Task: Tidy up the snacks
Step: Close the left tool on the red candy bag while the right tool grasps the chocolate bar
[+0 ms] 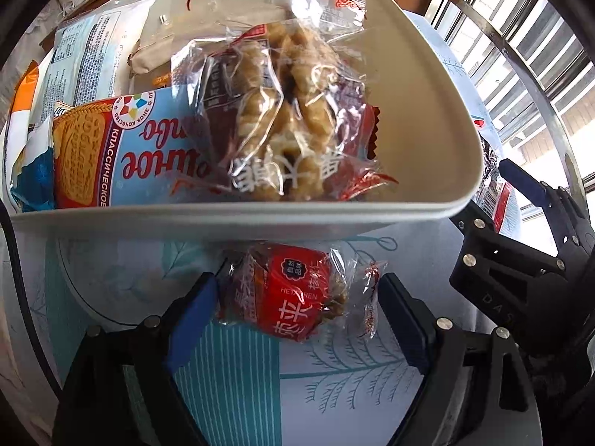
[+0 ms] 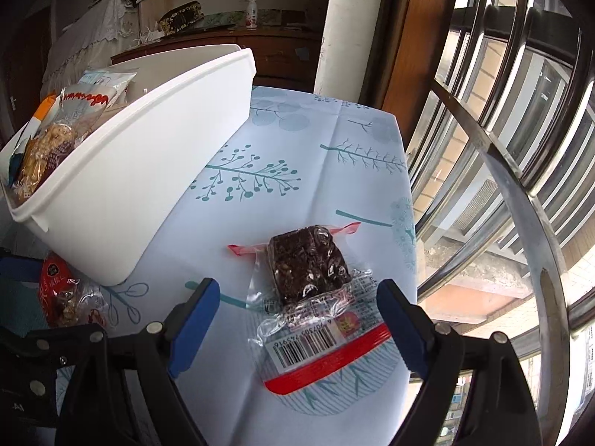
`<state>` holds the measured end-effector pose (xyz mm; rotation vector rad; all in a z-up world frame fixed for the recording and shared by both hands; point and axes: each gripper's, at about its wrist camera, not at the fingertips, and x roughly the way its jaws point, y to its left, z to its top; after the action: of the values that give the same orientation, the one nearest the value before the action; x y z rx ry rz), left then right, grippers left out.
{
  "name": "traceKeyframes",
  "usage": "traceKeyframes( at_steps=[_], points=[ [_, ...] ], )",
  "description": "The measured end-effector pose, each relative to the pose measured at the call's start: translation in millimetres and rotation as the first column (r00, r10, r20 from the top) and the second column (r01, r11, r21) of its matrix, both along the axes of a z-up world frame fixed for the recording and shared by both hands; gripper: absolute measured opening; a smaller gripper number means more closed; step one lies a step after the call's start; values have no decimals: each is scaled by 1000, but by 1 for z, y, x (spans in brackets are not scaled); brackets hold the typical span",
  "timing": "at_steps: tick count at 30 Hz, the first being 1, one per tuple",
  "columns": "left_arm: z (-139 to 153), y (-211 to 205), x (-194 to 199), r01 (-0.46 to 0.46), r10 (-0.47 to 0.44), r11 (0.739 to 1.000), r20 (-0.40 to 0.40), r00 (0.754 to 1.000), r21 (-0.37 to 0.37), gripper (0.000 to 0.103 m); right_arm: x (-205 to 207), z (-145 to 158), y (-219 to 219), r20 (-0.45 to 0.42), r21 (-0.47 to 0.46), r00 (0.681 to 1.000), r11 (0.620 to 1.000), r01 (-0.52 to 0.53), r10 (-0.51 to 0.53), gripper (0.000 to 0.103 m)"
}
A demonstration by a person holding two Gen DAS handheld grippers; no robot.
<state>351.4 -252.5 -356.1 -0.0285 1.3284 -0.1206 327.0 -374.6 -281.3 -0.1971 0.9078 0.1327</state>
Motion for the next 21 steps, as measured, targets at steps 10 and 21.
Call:
traceKeyframes(
  at_steps=[10, 21],
  points=[
    [5, -5, -16, -27, 27, 999, 13, 1000, 18, 74, 1, 0, 5, -3, 50, 998, 997, -55, 56, 56],
    [15, 2, -29, -36, 36, 999, 19, 999, 11, 64, -2, 3, 15, -4, 60, 995, 994, -95, 95, 25]
  ],
)
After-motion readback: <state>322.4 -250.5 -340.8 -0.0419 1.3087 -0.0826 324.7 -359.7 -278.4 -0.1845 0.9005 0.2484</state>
